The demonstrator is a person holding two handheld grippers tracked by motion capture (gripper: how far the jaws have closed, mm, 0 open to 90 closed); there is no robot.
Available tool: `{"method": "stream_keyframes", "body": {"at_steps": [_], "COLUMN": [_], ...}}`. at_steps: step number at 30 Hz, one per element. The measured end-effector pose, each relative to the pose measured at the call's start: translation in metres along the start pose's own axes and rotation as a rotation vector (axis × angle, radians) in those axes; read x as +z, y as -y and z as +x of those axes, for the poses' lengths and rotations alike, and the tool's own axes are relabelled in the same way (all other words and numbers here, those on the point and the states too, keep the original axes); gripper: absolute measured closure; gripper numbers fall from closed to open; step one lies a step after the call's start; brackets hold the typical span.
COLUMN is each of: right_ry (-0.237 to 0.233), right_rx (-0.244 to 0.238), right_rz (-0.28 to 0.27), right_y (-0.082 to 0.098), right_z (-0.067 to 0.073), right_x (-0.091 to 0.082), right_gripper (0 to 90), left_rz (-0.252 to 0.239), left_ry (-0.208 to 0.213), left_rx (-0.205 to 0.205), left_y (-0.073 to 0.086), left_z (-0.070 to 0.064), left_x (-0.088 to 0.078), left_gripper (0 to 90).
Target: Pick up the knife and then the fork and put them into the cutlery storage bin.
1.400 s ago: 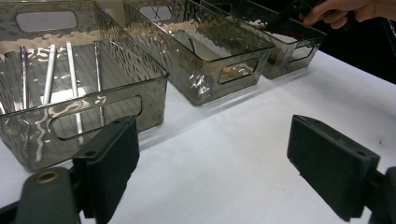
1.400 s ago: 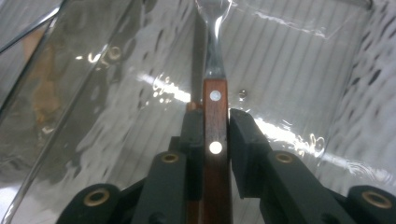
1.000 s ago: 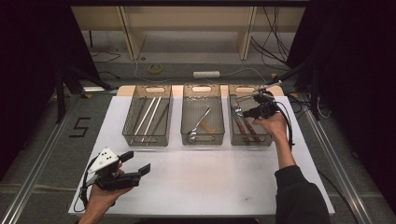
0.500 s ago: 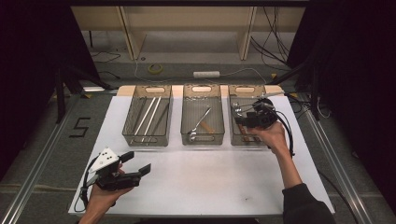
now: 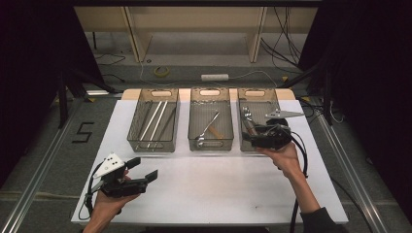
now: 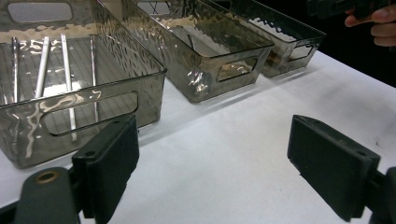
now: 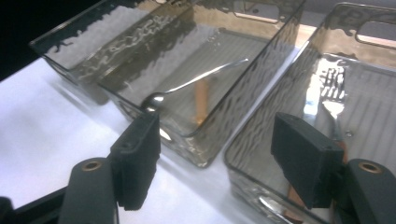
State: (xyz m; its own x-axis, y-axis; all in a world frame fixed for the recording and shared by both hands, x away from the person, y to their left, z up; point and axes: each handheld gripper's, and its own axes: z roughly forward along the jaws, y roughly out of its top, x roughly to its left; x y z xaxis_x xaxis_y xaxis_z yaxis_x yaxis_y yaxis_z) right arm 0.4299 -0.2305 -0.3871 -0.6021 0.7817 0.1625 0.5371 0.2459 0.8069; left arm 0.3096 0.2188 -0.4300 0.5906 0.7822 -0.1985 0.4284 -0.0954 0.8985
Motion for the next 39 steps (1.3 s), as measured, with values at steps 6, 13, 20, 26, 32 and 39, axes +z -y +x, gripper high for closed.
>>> {"method": "stream_keyframes", "body": {"at_steps": [6, 13, 20, 26, 32, 39], "right_ry": [-0.028, -0.059, -0.099, -0.123, -0.145, -0.142], "right_rx": [0.003, -0.016, -0.014, -0.022, -0.038, -0.055], "right_rz": [-0.031, -0.056, -0.085, -0.097, -0.112, -0.114], "right_y": [0.010, 0.019, 0.031, 0.040, 0.047, 0.055], "right_z": [0.007, 0.018, 0.027, 0.036, 0.044, 0.048], "right_x": [-0.002, -0.006, -0.013, -0.015, -0.016, -0.019], "right_gripper": [32.7, 31.4, 30.6, 30.2, 30.2, 28.8], "left_rz": [0.007, -0.006, -0.001, -0.001, -0.003, -0.004], "left_ry": [0.006, 0.013, 0.022, 0.029, 0.034, 0.038], "left_rx": [0.007, 0.010, 0.013, 0.013, 0.006, 0.003], "left_y": [0.000, -0.002, -0.001, -0.001, -0.001, -0.001], "left_z": [-0.002, -0.002, -0.003, -0.003, -0.003, -0.003], "left_x": [0.001, 0.001, 0.001, 0.001, 0.000, 0.000], "left_gripper": [16.2, 16.3, 16.3, 16.2, 16.3, 16.3]}}
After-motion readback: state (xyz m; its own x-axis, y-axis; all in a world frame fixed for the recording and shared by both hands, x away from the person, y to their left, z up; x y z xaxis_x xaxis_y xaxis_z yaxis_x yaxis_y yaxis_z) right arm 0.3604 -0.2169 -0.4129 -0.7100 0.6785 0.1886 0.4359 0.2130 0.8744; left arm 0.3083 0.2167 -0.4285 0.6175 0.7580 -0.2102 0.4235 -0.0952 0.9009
